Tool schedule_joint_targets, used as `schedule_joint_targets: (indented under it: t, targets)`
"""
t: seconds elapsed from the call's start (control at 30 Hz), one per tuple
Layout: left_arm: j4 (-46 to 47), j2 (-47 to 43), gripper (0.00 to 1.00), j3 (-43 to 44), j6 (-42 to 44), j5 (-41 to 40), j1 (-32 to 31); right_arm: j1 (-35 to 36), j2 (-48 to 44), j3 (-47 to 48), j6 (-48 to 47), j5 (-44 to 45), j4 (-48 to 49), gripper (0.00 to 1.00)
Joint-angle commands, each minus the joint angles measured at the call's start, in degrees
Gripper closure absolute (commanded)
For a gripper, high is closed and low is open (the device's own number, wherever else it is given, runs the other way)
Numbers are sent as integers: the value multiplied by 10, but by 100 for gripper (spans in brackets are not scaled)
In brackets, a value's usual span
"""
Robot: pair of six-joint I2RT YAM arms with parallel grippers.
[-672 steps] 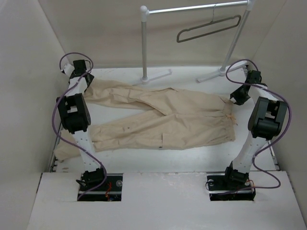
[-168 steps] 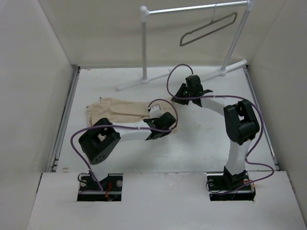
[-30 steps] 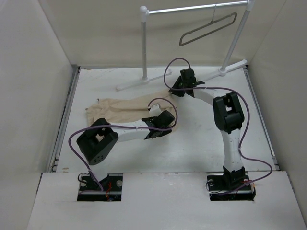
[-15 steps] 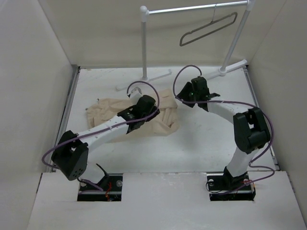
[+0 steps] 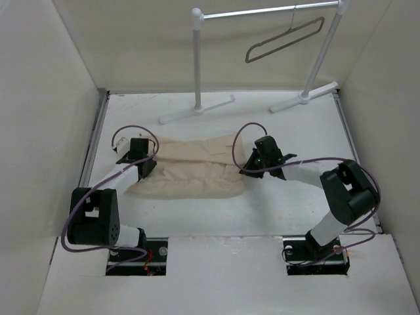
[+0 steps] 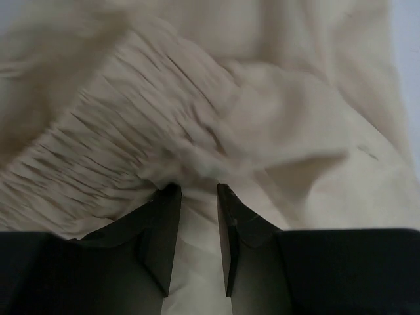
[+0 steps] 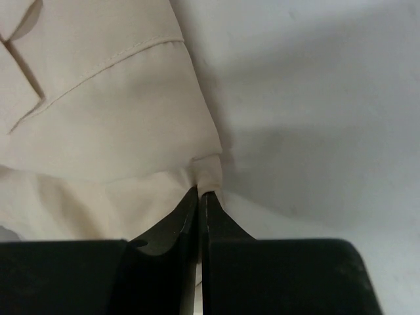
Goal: Place the trousers on the hanger
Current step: Fold the trousers at the center of the board.
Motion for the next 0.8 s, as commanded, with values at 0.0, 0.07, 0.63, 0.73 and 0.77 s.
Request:
schedule_joint_targets:
  t: [0.0,0.07,0.63,0.73,0.77]
  targets:
    - [-6,-45,73,-41,32,8,57,21,-58,-54,13,-3,-13,93]
    - [-19,-71,73,-59,31,17,84,30,-85,-82,14,3,-19,89]
    - [-17,-143,71,-29,18,36,9,76,-30,98,-49,67,-46,85]
    - [-9,-96,76,-31,5,53,56,75,9,98,-33,71,-56,87]
    - [-9,-95,78,-29,0,66,58,77,15,94,-31,72,-57,87]
